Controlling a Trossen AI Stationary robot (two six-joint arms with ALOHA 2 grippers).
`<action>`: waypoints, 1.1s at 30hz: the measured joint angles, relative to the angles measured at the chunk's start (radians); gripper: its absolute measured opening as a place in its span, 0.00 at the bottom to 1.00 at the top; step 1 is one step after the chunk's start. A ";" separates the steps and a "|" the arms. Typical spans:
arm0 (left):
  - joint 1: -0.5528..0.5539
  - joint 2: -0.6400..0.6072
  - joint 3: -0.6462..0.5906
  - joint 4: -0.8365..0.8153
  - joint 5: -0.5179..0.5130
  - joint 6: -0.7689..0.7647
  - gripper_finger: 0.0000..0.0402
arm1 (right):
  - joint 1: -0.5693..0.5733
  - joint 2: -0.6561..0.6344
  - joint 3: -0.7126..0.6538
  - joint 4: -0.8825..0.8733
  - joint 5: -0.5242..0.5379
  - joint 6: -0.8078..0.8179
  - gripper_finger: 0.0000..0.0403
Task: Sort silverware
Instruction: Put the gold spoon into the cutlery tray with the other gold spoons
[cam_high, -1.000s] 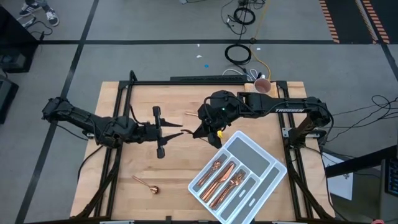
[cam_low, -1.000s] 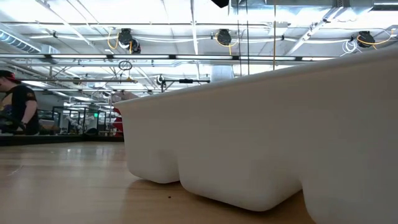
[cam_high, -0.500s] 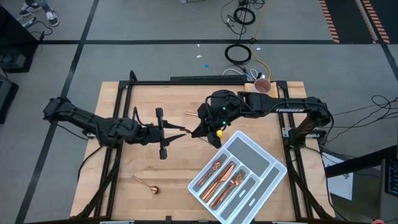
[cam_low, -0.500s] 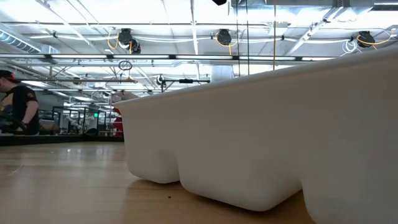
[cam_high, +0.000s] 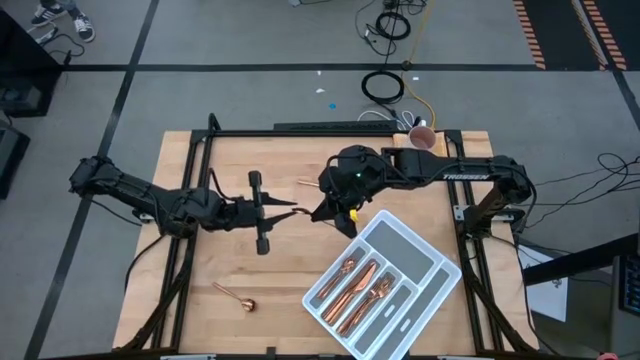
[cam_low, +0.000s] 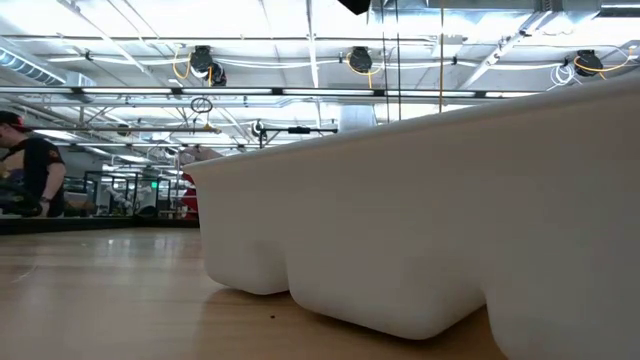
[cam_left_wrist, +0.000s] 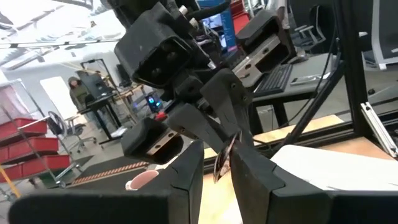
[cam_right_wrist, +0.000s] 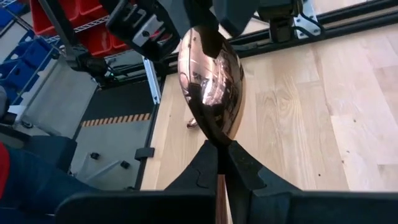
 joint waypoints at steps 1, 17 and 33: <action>0.000 0.000 0.000 0.000 0.002 0.000 0.21 | 0.000 0.000 0.000 0.009 0.000 0.000 0.00; 0.006 0.005 0.000 -0.003 0.025 -0.001 0.13 | 0.000 0.000 0.000 0.017 -0.005 0.011 0.00; 0.007 0.008 0.001 -0.003 -0.026 -0.080 0.01 | 0.003 0.001 0.000 0.025 0.000 0.048 0.00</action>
